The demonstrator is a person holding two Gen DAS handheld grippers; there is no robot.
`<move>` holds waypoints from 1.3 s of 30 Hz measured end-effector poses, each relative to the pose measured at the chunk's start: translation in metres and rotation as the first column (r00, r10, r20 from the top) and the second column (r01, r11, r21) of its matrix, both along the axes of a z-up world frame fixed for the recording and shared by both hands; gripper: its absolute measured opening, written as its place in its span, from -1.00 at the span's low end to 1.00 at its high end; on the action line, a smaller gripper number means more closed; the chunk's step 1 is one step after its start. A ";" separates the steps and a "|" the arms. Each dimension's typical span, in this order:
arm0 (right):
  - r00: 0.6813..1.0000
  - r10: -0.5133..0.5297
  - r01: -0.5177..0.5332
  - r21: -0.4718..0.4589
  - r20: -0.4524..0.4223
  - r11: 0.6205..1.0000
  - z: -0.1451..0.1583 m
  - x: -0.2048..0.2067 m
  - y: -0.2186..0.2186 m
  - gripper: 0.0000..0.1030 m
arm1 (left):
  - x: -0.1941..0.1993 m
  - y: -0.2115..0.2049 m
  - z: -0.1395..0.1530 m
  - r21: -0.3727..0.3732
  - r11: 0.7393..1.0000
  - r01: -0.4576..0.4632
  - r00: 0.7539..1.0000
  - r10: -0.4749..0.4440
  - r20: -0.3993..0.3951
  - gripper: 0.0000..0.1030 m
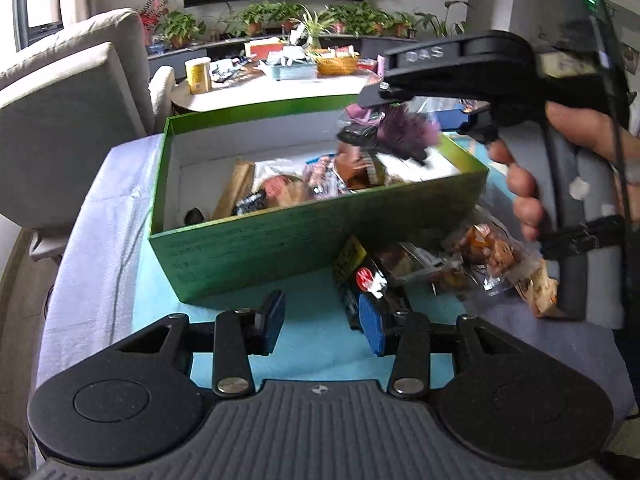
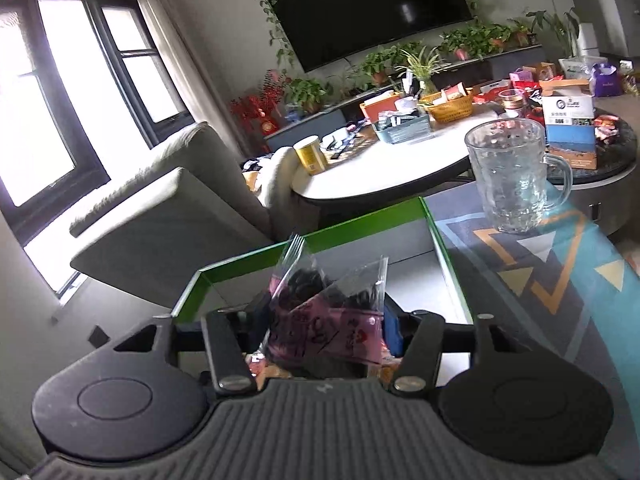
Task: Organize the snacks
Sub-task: 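Open the right tool over the box while the left tool returns to the pile, then reach the left tool to the red-labeled snack bag while the right tool returns to the pile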
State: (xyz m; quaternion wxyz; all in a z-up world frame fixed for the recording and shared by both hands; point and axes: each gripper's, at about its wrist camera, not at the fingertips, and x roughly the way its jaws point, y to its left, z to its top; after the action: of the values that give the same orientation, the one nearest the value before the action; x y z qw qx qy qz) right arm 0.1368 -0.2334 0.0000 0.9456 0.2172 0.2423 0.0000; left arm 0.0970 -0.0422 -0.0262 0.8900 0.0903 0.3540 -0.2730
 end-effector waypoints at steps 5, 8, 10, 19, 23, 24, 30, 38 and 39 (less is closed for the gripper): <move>1.000 -0.031 0.031 -0.001 0.003 1.000 -0.003 -0.006 -0.001 0.56 | -0.008 -0.010 -0.004 0.010 0.998 0.058 0.998 -0.057 -0.012 -0.25; 0.999 -0.031 0.031 0.003 0.011 1.000 -0.001 -0.011 -0.003 0.58 | -0.012 -0.019 -0.006 0.022 0.995 0.098 0.995 -0.098 -0.005 -0.24; 0.999 -0.032 0.032 0.003 0.014 0.999 0.001 -0.013 -0.004 0.59 | -0.013 -0.024 -0.008 0.034 0.993 0.112 0.994 -0.112 -0.002 -0.24; 1.000 -0.003 0.003 0.001 0.025 1.000 0.005 -0.025 -0.003 0.59 | -0.001 -0.040 -0.018 0.020 0.998 0.057 0.998 -0.057 -0.037 -0.02; 0.999 0.018 -0.017 -0.011 0.032 1.000 0.007 -0.032 -0.001 0.59 | 0.002 -0.047 -0.020 0.037 0.997 0.064 0.997 -0.063 -0.033 -0.01; 0.999 0.025 -0.024 -0.015 0.035 1.000 0.007 -0.035 -0.001 0.59 | 0.003 -0.049 -0.021 0.043 0.997 0.063 0.998 -0.062 -0.031 -0.01; 0.998 0.041 -0.039 -0.049 0.044 0.998 0.007 -0.057 -0.010 0.59 | 0.008 -0.055 -0.028 0.056 0.998 0.042 0.999 -0.040 -0.024 -0.01; 0.999 0.019 -0.017 -0.050 0.029 0.999 0.005 -0.062 -0.015 0.59 | 0.003 -0.057 -0.032 0.054 0.997 0.053 0.999 -0.052 -0.008 0.02; 0.999 0.027 -0.026 -0.054 0.031 0.998 0.005 -0.063 -0.013 0.59 | 0.003 -0.054 -0.032 0.046 0.998 0.048 0.999 -0.049 0.001 -0.08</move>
State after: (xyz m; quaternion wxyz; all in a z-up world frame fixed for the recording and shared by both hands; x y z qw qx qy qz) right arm 0.0740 -0.2462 0.0051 0.9548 0.1883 0.2298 0.0094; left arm 0.1004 -0.0966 -0.0581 0.8811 0.1194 0.3569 -0.2863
